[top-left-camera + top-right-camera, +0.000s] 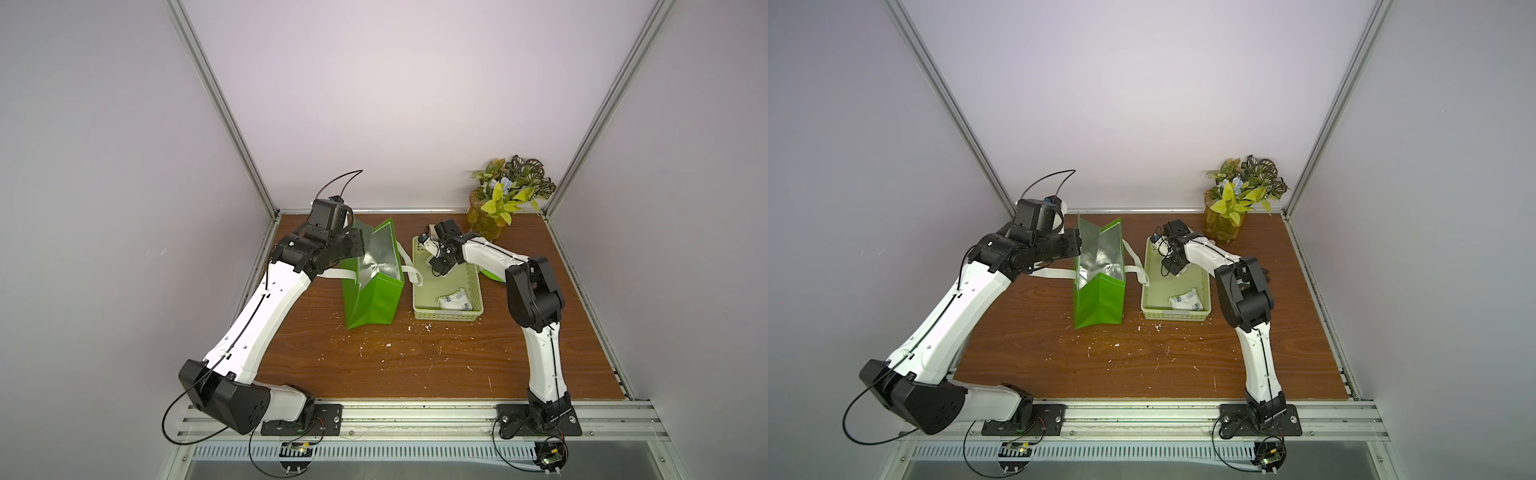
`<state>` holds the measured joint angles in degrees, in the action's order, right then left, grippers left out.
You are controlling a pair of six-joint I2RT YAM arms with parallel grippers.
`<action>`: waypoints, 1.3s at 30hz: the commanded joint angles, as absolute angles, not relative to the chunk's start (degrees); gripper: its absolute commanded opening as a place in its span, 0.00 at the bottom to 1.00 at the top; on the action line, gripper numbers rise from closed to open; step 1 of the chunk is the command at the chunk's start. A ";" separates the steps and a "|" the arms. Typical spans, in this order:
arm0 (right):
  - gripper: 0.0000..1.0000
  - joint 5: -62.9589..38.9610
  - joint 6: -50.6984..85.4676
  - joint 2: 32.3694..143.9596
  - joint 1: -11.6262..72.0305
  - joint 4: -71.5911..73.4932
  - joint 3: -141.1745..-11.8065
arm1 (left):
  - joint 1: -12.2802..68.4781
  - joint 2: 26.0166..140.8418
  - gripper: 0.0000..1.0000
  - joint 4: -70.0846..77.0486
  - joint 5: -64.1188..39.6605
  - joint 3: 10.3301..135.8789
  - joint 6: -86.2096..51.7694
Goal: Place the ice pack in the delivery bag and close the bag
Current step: Pick up the ice pack from the bin, then place the ice pack in the delivery bag.
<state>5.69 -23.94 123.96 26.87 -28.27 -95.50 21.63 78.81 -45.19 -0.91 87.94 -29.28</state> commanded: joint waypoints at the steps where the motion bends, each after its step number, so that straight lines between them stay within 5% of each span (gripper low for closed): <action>1: 0.28 4.40 -21.14 118.88 26.81 -30.48 -93.60 | 21.18 78.84 0.00 -44.81 -1.05 88.42 -28.31; 5: 0.08 0.85 -17.50 112.16 26.42 -28.28 -91.33 | 21.18 78.66 0.00 -44.82 -0.90 88.68 -28.21; 11: 0.01 -8.91 -8.20 103.67 26.36 -25.91 -93.93 | 21.19 79.10 0.00 -44.78 -1.19 88.77 -28.03; 20: 0.00 -24.49 10.81 97.92 33.13 -8.61 -96.85 | 21.18 79.37 0.00 -44.82 -1.17 89.03 -28.28; 31: 0.00 -24.14 23.85 105.29 41.88 -1.65 -100.16 | 21.18 78.06 0.00 -44.82 -0.58 88.43 -28.56; 35: 0.10 -18.57 19.99 106.43 42.96 -8.51 -102.10 | 21.18 77.61 0.00 -44.82 -0.26 88.00 -28.43; 39: 0.42 -12.24 15.27 106.87 44.09 -14.41 -103.41 | 21.18 77.85 0.00 -44.80 -0.26 88.15 -28.34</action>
<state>-17.43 18.65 109.45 43.33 -12.51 -99.33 21.63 78.78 -45.17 -0.99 87.94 -28.91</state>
